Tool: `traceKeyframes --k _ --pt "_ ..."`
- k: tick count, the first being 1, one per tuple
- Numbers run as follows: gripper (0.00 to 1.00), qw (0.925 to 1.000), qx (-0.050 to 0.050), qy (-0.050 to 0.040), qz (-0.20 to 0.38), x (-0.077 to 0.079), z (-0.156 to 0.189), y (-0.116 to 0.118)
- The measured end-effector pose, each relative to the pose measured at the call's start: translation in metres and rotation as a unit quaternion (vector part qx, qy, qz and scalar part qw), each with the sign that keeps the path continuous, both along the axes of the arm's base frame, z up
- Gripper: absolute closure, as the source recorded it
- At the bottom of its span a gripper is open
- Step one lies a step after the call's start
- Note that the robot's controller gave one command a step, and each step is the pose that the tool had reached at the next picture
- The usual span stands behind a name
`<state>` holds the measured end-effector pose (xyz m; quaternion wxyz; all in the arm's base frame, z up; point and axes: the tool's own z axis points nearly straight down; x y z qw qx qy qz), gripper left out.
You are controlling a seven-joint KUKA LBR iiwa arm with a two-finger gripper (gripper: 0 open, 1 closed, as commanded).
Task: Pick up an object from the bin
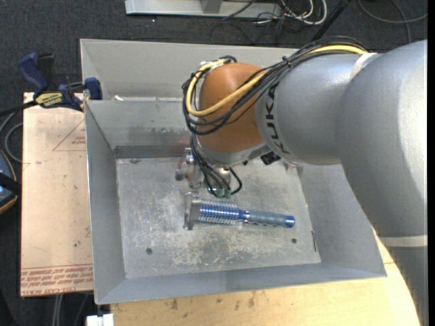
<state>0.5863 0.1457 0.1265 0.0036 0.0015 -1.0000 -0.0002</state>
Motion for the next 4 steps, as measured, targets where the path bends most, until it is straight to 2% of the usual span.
traceKeyframes --k 1,2,3,4 --pt "0.00 0.9999 0.001 -0.0084 0.015 0.007 -0.055 -0.080" --pt "0.00 0.9980 0.001 -0.0042 0.063 -0.015 -0.026 -0.072" --pt "0.00 0.9988 0.001 -0.0029 0.049 -0.028 -0.027 -0.080" --pt "0.00 0.9998 0.002 -0.0085 0.017 -0.022 -0.053 -0.079"
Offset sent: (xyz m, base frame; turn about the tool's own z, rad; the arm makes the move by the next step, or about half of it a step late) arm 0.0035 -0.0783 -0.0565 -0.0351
